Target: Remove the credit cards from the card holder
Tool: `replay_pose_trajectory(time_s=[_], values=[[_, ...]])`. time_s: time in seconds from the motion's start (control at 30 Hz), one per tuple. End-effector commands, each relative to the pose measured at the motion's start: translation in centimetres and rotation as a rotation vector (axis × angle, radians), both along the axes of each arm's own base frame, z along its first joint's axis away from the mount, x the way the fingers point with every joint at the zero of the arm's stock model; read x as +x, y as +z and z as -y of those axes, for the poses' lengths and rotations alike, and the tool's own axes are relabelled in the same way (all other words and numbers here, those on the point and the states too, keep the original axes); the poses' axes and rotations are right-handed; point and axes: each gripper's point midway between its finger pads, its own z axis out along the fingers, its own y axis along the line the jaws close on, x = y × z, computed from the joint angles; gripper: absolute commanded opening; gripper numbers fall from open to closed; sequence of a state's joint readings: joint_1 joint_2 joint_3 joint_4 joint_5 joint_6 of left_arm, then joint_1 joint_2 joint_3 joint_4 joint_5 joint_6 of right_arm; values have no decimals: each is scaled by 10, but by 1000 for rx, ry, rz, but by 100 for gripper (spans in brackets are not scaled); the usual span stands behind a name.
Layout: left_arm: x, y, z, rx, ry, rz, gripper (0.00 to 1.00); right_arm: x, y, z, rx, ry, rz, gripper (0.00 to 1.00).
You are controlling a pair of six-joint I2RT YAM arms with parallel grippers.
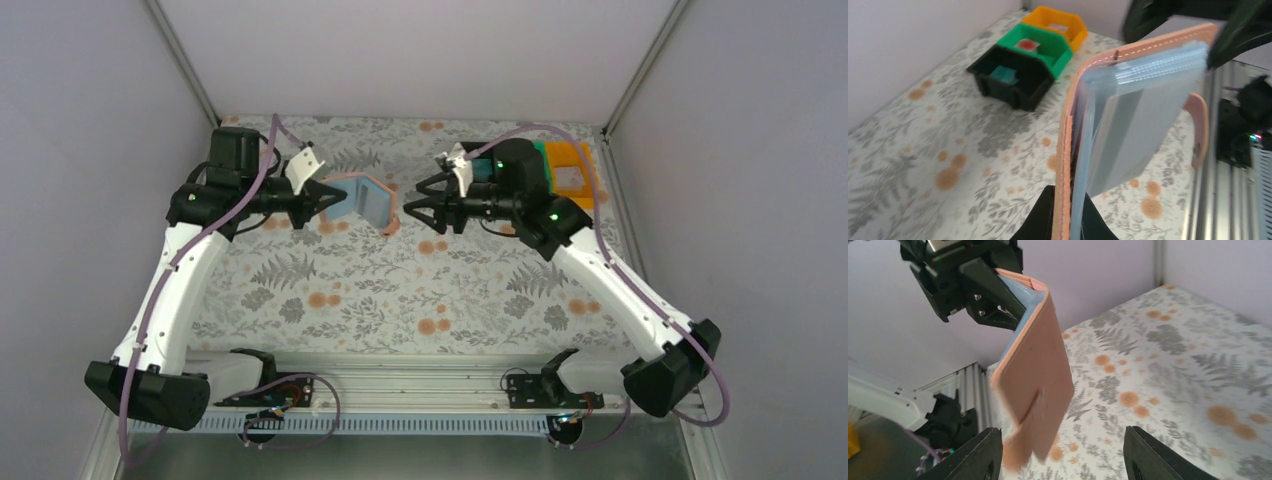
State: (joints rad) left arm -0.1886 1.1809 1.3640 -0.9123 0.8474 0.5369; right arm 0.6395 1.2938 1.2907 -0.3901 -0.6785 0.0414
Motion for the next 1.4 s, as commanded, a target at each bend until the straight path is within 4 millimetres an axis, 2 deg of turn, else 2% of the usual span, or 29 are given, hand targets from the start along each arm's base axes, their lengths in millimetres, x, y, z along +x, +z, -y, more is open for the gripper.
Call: replay_pose_trajectory(time_s=[0.0,0.07,0.17,0.23,0.3,0.4,0.53,0.67,0.83,0.97,1.03,1.13,1.3,1.37], values=[[41,1,-25,4,275,-65,2,-1,33,27,49,-102,106,63],[47,-3,-31,-10,312,-96,2,-14,48,30,104,-72,136,64],[47,1,-33,-25,316,-88,2,-46,65,19,218,96,154,65],[41,5,-30,-40,294,-81,2,-60,67,6,255,181,154,65],[35,8,-29,-52,278,-69,2,-64,65,-9,268,215,150,65],[29,14,-29,-63,271,-50,2,-53,61,-27,276,211,116,61],[21,19,-28,-82,242,-37,2,-19,48,-37,240,80,90,60],[19,19,-28,-89,234,-34,2,-16,38,-46,227,113,68,58],[18,19,-27,-94,227,-39,2,-5,31,-51,195,86,52,51],[27,15,-35,-75,292,-43,2,12,36,-35,167,-76,88,55],[26,14,-33,-79,280,-47,2,14,37,-32,160,-99,92,60],[23,15,-30,-89,255,-52,2,6,32,-42,150,-36,97,68],[23,16,-30,-91,250,-51,2,4,25,-62,113,14,104,71],[23,15,-30,-90,250,-53,2,-2,25,-68,114,55,114,76]])
